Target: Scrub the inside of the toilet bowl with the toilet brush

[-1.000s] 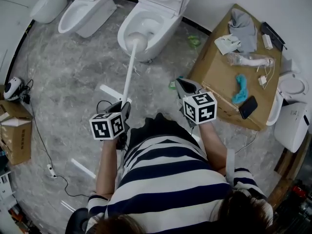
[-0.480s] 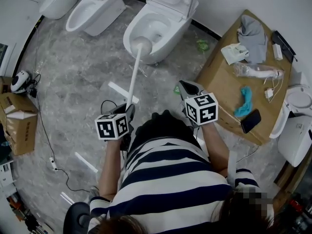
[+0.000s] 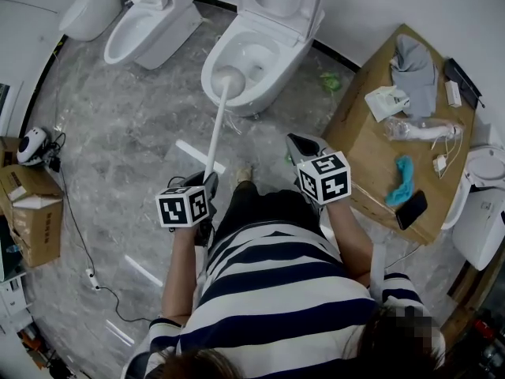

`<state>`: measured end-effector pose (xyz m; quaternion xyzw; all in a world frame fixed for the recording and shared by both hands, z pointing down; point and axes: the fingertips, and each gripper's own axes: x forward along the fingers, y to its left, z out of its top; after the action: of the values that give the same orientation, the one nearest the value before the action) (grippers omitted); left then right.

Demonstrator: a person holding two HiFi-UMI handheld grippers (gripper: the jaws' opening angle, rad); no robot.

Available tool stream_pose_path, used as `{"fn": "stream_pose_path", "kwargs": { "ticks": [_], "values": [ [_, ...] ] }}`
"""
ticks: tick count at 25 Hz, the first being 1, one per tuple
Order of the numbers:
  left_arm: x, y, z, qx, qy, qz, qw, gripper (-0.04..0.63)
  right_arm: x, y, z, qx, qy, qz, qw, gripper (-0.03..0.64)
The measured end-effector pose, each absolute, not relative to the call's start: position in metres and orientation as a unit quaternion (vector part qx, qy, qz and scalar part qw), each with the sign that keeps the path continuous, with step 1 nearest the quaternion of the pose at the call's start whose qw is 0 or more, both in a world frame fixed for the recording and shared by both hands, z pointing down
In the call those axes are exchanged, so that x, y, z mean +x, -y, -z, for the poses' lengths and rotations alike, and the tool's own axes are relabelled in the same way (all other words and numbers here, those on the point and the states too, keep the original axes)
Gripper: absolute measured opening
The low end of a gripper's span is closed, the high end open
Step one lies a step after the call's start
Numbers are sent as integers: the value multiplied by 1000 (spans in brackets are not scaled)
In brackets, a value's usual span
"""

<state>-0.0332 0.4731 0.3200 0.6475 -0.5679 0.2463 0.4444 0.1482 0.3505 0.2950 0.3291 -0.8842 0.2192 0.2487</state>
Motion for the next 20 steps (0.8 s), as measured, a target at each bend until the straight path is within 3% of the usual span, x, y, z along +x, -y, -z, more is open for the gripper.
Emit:
{"fn": "stream_pose_path", "kwargs": {
  "ticks": [20],
  "values": [
    [-150, -341, -364, 677, 471, -322, 464, 0, 37, -225, -321, 392, 843, -246, 275, -5]
  ]
}}
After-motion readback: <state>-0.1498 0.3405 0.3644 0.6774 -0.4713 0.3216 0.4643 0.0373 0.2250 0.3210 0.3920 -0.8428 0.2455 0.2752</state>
